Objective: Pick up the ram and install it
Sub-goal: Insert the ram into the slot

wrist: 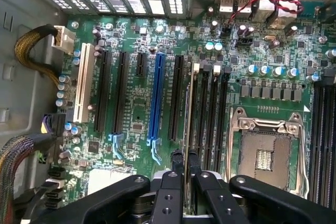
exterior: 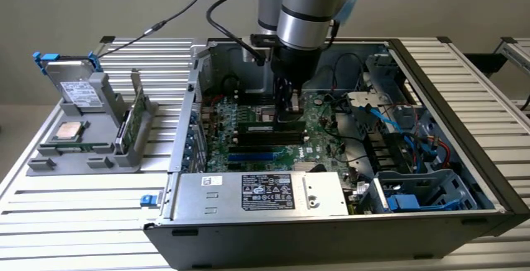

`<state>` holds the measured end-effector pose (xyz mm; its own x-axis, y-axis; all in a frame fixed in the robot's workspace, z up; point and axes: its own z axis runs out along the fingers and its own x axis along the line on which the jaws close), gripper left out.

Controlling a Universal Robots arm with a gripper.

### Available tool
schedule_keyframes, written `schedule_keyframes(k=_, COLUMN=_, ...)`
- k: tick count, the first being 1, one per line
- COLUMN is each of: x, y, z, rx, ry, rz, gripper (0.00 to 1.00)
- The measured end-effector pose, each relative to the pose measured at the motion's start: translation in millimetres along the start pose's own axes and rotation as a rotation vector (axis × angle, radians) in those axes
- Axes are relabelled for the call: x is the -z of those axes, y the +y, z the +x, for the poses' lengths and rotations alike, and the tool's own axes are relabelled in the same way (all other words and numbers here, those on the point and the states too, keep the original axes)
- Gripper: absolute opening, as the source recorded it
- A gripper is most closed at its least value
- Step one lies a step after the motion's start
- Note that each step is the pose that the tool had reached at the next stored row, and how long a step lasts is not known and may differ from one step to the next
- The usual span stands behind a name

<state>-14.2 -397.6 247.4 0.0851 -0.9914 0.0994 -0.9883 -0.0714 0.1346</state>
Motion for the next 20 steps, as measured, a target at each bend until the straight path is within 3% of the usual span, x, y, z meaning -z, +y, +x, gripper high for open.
schedule_keyframes(k=6, x=-9.1, y=-1.9, z=-2.6, rx=0.000, ry=0.0022, rz=0.0013, gripper=0.14)
schedule_keyframes(k=20, x=-17.5, y=-4.1, z=-6.0, rx=0.000, ry=0.0053, rz=0.0009, gripper=0.14)
